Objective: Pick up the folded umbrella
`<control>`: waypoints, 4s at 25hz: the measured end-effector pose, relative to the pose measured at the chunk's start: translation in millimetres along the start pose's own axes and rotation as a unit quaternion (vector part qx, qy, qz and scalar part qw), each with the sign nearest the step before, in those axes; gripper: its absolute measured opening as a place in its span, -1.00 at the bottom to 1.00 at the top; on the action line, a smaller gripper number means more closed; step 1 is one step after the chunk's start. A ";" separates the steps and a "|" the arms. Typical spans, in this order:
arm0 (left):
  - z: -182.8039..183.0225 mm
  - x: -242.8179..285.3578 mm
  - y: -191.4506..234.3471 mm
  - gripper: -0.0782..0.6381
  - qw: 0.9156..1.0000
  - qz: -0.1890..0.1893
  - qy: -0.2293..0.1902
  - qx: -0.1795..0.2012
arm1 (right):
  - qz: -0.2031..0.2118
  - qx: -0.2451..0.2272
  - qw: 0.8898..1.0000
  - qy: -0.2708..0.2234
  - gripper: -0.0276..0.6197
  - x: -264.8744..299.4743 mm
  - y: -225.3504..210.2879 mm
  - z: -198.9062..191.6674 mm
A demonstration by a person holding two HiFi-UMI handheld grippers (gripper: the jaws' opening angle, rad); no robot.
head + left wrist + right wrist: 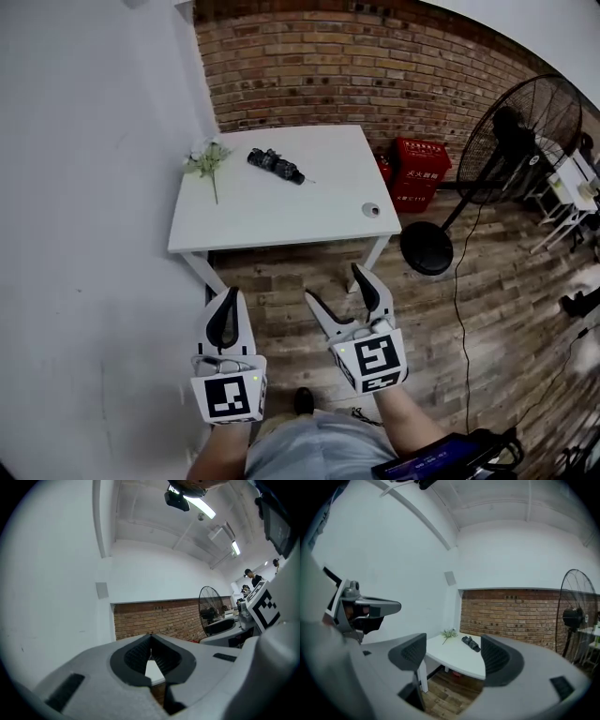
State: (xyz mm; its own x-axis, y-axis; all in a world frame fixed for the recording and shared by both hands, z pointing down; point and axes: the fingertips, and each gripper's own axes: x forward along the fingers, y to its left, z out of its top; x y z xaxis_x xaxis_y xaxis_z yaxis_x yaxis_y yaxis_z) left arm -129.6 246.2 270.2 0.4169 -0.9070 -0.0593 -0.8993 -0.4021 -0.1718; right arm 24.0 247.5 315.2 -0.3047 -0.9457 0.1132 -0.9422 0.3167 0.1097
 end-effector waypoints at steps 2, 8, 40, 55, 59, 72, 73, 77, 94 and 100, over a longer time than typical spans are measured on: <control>-1.1 10.1 7.7 -0.76 1.000 -0.003 -0.005 -0.001 | -0.005 -0.003 1.000 0.000 0.21 9.3 -1.5 2.9; -5.2 33.6 10.9 -0.76 1.000 -0.020 -0.011 -0.003 | -0.025 -0.009 1.000 -0.004 0.20 24.8 -14.4 9.0; -64.3 189.1 17.5 -0.76 0.998 -0.015 0.059 0.001 | -0.008 0.017 0.999 0.050 0.18 151.4 -108.7 -37.9; -73.7 279.1 7.8 -0.76 0.997 0.001 0.079 0.010 | 0.024 0.031 0.998 0.054 0.17 227.2 -171.7 -48.1; -65.7 302.8 3.0 -0.76 0.997 0.002 0.072 0.019 | 0.026 0.029 0.998 0.040 0.16 241.4 -190.9 -41.1; -26.5 327.6 32.0 -0.76 0.997 0.051 0.038 0.050 | 0.061 0.014 0.998 -0.010 0.16 288.5 -202.3 7.0; -24.4 327.1 37.7 -0.76 0.996 0.059 0.036 0.050 | 0.065 0.010 0.998 -0.013 0.16 292.6 -200.4 11.0; -28.0 323.6 57.5 -0.76 0.995 0.082 0.035 0.042 | 0.080 -0.005 0.997 -0.018 0.16 306.8 -191.5 20.5; -65.9 369.6 106.7 -0.76 0.995 0.085 0.050 0.007 | 0.099 -0.033 0.994 0.017 0.17 380.5 -178.8 11.6; -84.7 398.8 121.7 -0.76 0.995 0.076 0.068 -0.007 | 0.109 -0.028 0.993 0.045 0.19 416.5 -178.1 -3.8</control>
State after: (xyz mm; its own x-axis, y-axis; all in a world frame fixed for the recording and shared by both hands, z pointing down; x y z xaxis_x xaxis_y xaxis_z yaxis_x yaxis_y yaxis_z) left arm -84.0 -175.0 309.0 0.2557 -0.9655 0.0498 -0.9526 -0.2604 -0.1570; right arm 65.4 -202.5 346.5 -0.4842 -0.8448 0.2276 -0.8451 0.5189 0.1283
